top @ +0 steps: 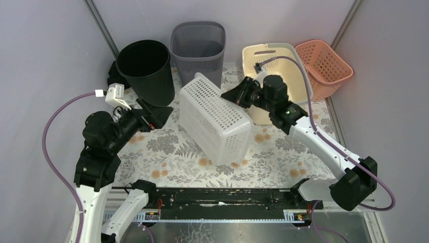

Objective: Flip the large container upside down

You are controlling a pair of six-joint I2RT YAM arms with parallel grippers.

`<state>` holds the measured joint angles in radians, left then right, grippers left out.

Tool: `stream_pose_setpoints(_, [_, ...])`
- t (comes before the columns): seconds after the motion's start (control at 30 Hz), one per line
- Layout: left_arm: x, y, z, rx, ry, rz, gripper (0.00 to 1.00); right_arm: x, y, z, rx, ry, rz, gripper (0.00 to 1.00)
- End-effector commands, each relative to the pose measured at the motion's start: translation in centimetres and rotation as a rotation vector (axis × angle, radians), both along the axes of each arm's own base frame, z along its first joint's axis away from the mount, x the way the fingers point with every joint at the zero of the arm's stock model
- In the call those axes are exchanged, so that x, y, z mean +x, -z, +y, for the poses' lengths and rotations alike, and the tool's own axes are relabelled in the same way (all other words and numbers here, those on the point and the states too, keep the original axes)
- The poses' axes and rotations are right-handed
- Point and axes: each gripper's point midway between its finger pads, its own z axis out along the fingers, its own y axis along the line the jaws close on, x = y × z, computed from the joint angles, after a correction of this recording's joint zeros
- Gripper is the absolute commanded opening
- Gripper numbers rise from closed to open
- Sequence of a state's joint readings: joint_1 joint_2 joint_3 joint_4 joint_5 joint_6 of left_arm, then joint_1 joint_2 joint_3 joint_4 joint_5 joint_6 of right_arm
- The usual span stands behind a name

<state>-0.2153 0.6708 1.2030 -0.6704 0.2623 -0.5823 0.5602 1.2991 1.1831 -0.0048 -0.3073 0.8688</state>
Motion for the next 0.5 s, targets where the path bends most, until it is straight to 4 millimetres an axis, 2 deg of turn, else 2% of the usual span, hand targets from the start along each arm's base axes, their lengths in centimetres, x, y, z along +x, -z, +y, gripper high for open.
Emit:
stream_pose_setpoints(0.0, [-0.6, 1.0, -0.1, 0.001, 0.007, 0.052, 1.0, -1.1, -6.8, 2.6, 0.236, 0.023, -0.152, 0.0])
stream_pose_setpoints(0.1, [-0.9, 0.7, 0.1, 0.003, 0.003, 0.044, 1.0, -1.2, -5.8, 4.0, 0.268, 0.067, -0.129, 0.0])
stream_pose_setpoints(0.23, [-1.2, 0.0, 0.2, 0.003, 0.004, 0.028, 1.0, -1.3, -3.4, 5.6, 0.338, 0.122, -0.098, 0.0])
stream_pose_setpoints(0.47, [-1.5, -0.3, 0.5, 0.022, -0.007, 0.023, 1.0, -1.7, -0.2, 8.3, 0.421, 0.025, -0.019, 0.0])
